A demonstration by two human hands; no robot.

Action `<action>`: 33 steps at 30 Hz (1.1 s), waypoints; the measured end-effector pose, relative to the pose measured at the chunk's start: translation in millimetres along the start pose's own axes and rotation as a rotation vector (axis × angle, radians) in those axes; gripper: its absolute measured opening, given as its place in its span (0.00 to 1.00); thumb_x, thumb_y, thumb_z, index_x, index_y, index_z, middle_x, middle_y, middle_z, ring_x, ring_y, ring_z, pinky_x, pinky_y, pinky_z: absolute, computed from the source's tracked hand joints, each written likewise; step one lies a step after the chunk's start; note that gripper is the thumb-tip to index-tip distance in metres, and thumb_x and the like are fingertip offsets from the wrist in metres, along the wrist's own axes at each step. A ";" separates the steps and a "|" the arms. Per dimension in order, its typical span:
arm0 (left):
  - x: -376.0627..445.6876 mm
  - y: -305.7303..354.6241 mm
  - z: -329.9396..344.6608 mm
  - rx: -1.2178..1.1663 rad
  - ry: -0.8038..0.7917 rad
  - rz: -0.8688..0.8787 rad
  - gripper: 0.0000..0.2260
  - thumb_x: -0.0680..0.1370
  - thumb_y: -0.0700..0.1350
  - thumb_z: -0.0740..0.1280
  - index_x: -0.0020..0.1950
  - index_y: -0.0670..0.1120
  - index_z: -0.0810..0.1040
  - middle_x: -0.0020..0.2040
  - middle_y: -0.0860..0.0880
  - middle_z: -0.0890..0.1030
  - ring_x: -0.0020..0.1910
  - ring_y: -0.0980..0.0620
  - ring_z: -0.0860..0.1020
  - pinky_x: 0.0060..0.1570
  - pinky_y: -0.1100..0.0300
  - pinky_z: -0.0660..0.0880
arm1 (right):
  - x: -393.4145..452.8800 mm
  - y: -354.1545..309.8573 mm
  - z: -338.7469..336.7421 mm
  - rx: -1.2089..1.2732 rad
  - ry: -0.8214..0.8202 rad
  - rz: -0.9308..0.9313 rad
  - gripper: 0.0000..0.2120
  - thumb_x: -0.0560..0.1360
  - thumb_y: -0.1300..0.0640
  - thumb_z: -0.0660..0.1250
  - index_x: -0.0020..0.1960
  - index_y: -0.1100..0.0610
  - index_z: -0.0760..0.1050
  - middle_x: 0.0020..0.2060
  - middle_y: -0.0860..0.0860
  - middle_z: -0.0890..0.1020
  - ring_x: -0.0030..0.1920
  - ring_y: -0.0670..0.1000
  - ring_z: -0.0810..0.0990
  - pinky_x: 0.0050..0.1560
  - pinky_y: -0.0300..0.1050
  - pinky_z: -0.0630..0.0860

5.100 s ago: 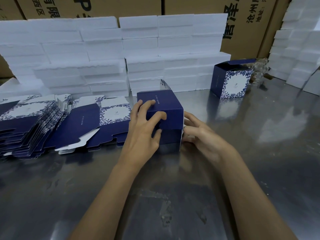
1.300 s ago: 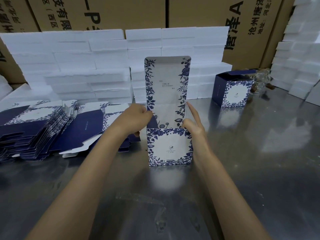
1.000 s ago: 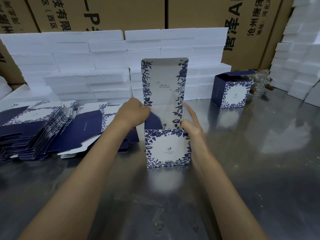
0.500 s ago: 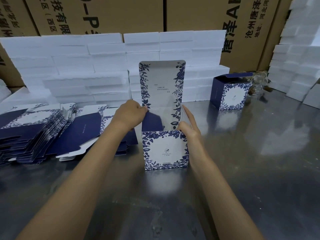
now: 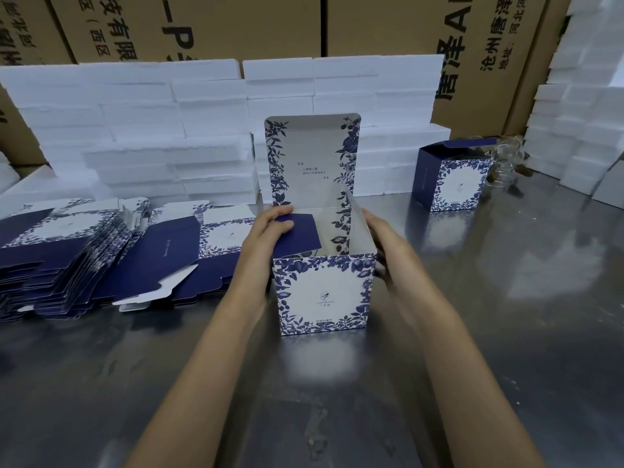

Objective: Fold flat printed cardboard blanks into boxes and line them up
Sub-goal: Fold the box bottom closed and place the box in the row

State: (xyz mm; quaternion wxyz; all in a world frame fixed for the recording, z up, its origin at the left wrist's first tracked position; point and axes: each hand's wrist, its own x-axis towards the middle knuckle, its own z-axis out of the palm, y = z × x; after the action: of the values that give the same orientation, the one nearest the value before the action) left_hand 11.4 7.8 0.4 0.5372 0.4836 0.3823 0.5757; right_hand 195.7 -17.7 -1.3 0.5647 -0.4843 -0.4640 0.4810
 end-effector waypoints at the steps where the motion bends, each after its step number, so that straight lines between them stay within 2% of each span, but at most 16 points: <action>1: -1.4 -0.4 0.6 -0.013 0.001 0.001 0.13 0.73 0.48 0.67 0.57 0.56 0.83 0.59 0.50 0.83 0.53 0.51 0.83 0.53 0.52 0.77 | -0.2 -0.9 -1.6 -0.030 0.011 0.001 0.26 0.71 0.32 0.68 0.66 0.40 0.79 0.60 0.41 0.84 0.61 0.45 0.82 0.61 0.46 0.76; 4: -4.0 -1.8 1.4 -0.039 0.001 0.005 0.14 0.72 0.49 0.67 0.57 0.57 0.83 0.59 0.49 0.83 0.55 0.49 0.82 0.58 0.48 0.76 | -7.2 -6.0 -5.6 -0.082 0.050 -0.011 0.22 0.69 0.33 0.71 0.60 0.40 0.81 0.51 0.34 0.84 0.51 0.36 0.82 0.44 0.34 0.77; 6: -5.1 -2.6 0.1 -0.041 -0.003 -0.002 0.15 0.72 0.50 0.67 0.57 0.57 0.83 0.59 0.48 0.83 0.55 0.48 0.82 0.60 0.46 0.76 | -10.4 -8.3 -8.6 -0.174 0.056 -0.011 0.23 0.69 0.32 0.72 0.56 0.46 0.82 0.49 0.39 0.85 0.44 0.33 0.82 0.35 0.30 0.76; 8: -6.1 -3.2 -1.3 -0.033 -0.008 0.002 0.15 0.72 0.50 0.67 0.57 0.58 0.82 0.59 0.47 0.83 0.55 0.47 0.83 0.61 0.45 0.76 | -12.5 -12.9 -11.1 -0.299 0.012 0.026 0.30 0.70 0.32 0.71 0.58 0.56 0.80 0.48 0.46 0.86 0.45 0.38 0.85 0.37 0.33 0.80; 10: -7.4 -3.0 -1.8 -0.029 -0.017 0.010 0.14 0.72 0.50 0.66 0.57 0.58 0.82 0.59 0.46 0.83 0.56 0.46 0.82 0.60 0.45 0.77 | -14.2 -20.8 -12.1 -0.391 -0.045 0.066 0.34 0.70 0.32 0.69 0.59 0.61 0.81 0.46 0.52 0.88 0.45 0.49 0.87 0.43 0.37 0.81; 11: -7.7 -2.8 -1.9 -0.029 -0.018 0.012 0.14 0.72 0.50 0.66 0.57 0.59 0.82 0.58 0.46 0.83 0.55 0.47 0.83 0.59 0.46 0.77 | -15.4 -26.2 -12.3 -0.429 -0.063 0.072 0.33 0.71 0.32 0.69 0.55 0.62 0.82 0.40 0.53 0.88 0.39 0.51 0.86 0.40 0.36 0.79; 13: -7.3 -2.7 -2.4 -0.027 -0.008 0.008 0.14 0.72 0.50 0.66 0.56 0.59 0.83 0.57 0.48 0.84 0.52 0.49 0.83 0.56 0.47 0.77 | -18.3 -38.2 -13.8 -0.504 -0.098 0.076 0.26 0.73 0.34 0.69 0.36 0.57 0.81 0.25 0.50 0.76 0.25 0.49 0.75 0.29 0.33 0.73; 14: -6.9 -2.8 -3.0 -0.030 -0.003 0.007 0.14 0.73 0.49 0.66 0.56 0.58 0.83 0.56 0.48 0.84 0.51 0.50 0.83 0.55 0.48 0.78 | -19.4 -42.9 -15.1 -0.521 -0.129 0.081 0.25 0.73 0.34 0.69 0.28 0.52 0.75 0.23 0.49 0.69 0.24 0.49 0.70 0.27 0.34 0.71; 15: -6.4 -3.2 -3.5 -0.033 -0.001 0.007 0.14 0.73 0.49 0.66 0.56 0.58 0.83 0.56 0.48 0.84 0.51 0.49 0.83 0.55 0.49 0.77 | -19.8 -46.5 -17.4 -0.525 -0.166 0.092 0.27 0.74 0.35 0.70 0.25 0.50 0.68 0.23 0.48 0.64 0.24 0.50 0.66 0.27 0.37 0.69; 18: -5.6 -4.3 -4.5 -0.035 -0.007 0.016 0.12 0.77 0.46 0.64 0.57 0.58 0.83 0.58 0.47 0.83 0.51 0.49 0.82 0.53 0.50 0.77 | -21.7 -52.8 -22.6 -0.553 -0.239 0.109 0.27 0.75 0.39 0.71 0.27 0.49 0.62 0.26 0.49 0.60 0.27 0.50 0.61 0.28 0.39 0.64; 21: -6.0 -4.3 -3.5 -0.040 -0.023 0.016 0.13 0.79 0.45 0.63 0.57 0.58 0.83 0.59 0.48 0.82 0.50 0.52 0.82 0.49 0.55 0.77 | -20.3 -51.1 -21.7 -0.555 -0.249 0.104 0.26 0.78 0.48 0.71 0.29 0.50 0.60 0.25 0.48 0.60 0.26 0.48 0.59 0.26 0.39 0.61; 25: -6.4 -3.2 -2.4 -0.059 -0.020 0.002 0.13 0.80 0.43 0.62 0.57 0.57 0.83 0.60 0.47 0.81 0.51 0.52 0.81 0.50 0.55 0.77 | -15.0 -46.6 -18.6 -0.564 -0.219 0.093 0.28 0.80 0.57 0.69 0.26 0.49 0.61 0.24 0.48 0.61 0.24 0.47 0.58 0.23 0.38 0.58; 28: -7.1 -2.4 -2.5 -0.063 -0.028 -0.001 0.13 0.80 0.43 0.62 0.57 0.57 0.83 0.62 0.46 0.81 0.51 0.52 0.81 0.51 0.54 0.76 | -14.3 -51.2 -20.1 -0.588 -0.237 0.125 0.29 0.80 0.52 0.70 0.24 0.49 0.61 0.24 0.47 0.61 0.24 0.48 0.58 0.24 0.39 0.58; 31: -6.7 -2.3 -2.3 -0.056 -0.031 -0.006 0.14 0.80 0.43 0.62 0.57 0.57 0.83 0.63 0.44 0.80 0.52 0.50 0.81 0.53 0.51 0.75 | -14.2 -56.7 -21.4 -0.646 -0.216 0.126 0.28 0.78 0.43 0.70 0.27 0.49 0.60 0.24 0.46 0.61 0.24 0.48 0.58 0.24 0.38 0.58; 33: -5.8 -2.7 -1.7 -0.057 -0.025 -0.012 0.14 0.80 0.43 0.62 0.57 0.57 0.83 0.61 0.45 0.81 0.50 0.50 0.81 0.50 0.52 0.76 | -13.4 -55.4 -20.3 -0.653 -0.216 0.113 0.27 0.80 0.47 0.70 0.29 0.50 0.58 0.24 0.47 0.60 0.24 0.48 0.57 0.24 0.38 0.57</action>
State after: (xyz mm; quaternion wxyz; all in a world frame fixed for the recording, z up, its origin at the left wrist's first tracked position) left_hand 10.2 2.5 -3.4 0.5591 0.4728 0.3618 0.5771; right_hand 219.6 -36.8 50.9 0.3001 -0.6107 -0.6228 0.3861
